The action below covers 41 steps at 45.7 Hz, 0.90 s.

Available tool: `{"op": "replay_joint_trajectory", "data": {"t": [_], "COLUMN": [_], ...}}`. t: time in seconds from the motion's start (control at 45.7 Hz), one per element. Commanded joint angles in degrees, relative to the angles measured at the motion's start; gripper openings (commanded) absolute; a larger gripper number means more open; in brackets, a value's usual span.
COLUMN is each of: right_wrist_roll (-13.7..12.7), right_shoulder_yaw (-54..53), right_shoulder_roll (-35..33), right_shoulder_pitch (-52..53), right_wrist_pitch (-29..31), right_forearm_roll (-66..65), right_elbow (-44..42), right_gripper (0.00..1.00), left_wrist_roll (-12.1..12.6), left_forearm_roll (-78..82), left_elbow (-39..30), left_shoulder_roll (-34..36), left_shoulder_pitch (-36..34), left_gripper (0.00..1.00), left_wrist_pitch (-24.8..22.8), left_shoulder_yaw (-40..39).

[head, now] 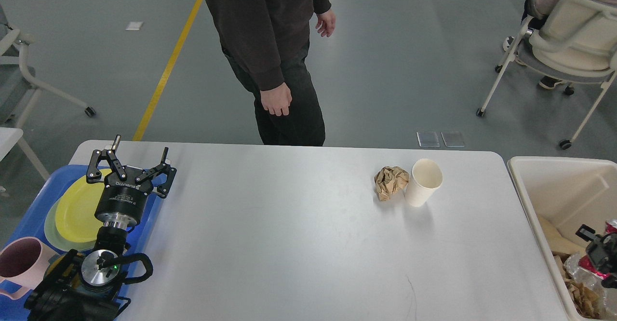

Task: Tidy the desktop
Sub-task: 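Open the right gripper to release the red can in the bin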

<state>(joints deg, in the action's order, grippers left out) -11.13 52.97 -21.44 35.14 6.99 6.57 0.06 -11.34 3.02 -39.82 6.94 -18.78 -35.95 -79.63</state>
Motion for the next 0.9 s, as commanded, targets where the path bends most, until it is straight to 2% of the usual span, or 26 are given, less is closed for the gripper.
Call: {"op": "replay_joint_trajectory", "data": {"t": [0.0,0.481,0.503,0.525,0.547,0.591,0.875], "right_wrist_roll": [-0.1,-0.2,-0.2,-0.1,-0.1,0.2,0.2], "right_shoulder_yaw": [-1.2,-1.5,-1.4,-1.3,-1.2,-1.0,-1.3], "right_shoulder_roll": [4.7,4.8,4.7,4.7,4.6,4.4,4.5], "right_shoulder_pitch": [-6.0,-8.1,-8.1,-8.1,-8.0,-7.6,-7.2], "right_wrist_pitch": [-1.8,-3.5,-3.5,-3.6,-3.8,-4.6,-5.5], "right_forearm_roll": [0.0,0.0,0.0,0.0,0.0,0.0,0.0], "right_elbow": [-7.3,-7.2,-7.1,-7.1,-7.1,-7.1,-6.8], "right_gripper": [0.0,0.0,0.05,0.2,0.42,0.98,1.0], "left_wrist_roll": [0.0,0.0,0.0,0.0,0.0,0.0,0.0], "left_forearm_roll": [0.1,0.1,0.1,0.1,0.1,0.1,0.1], "left_elbow": [0.0,0.0,0.0,0.0,0.0,0.0,0.0], "left_shoulder_roll": [0.0,0.0,0.0,0.0,0.0,0.0,0.0], "left_shoulder_pitch": [0.0,0.0,0.0,0.1,0.0,0.0,0.0], "left_gripper": [0.96,0.96,0.96,0.96,0.96,0.96,0.96], "left_wrist_pitch": [0.0,0.0,0.0,0.0,0.0,0.0,0.0], "left_shoulder_yaw": [0.0,0.0,0.0,0.0,0.0,0.0,0.0]}}
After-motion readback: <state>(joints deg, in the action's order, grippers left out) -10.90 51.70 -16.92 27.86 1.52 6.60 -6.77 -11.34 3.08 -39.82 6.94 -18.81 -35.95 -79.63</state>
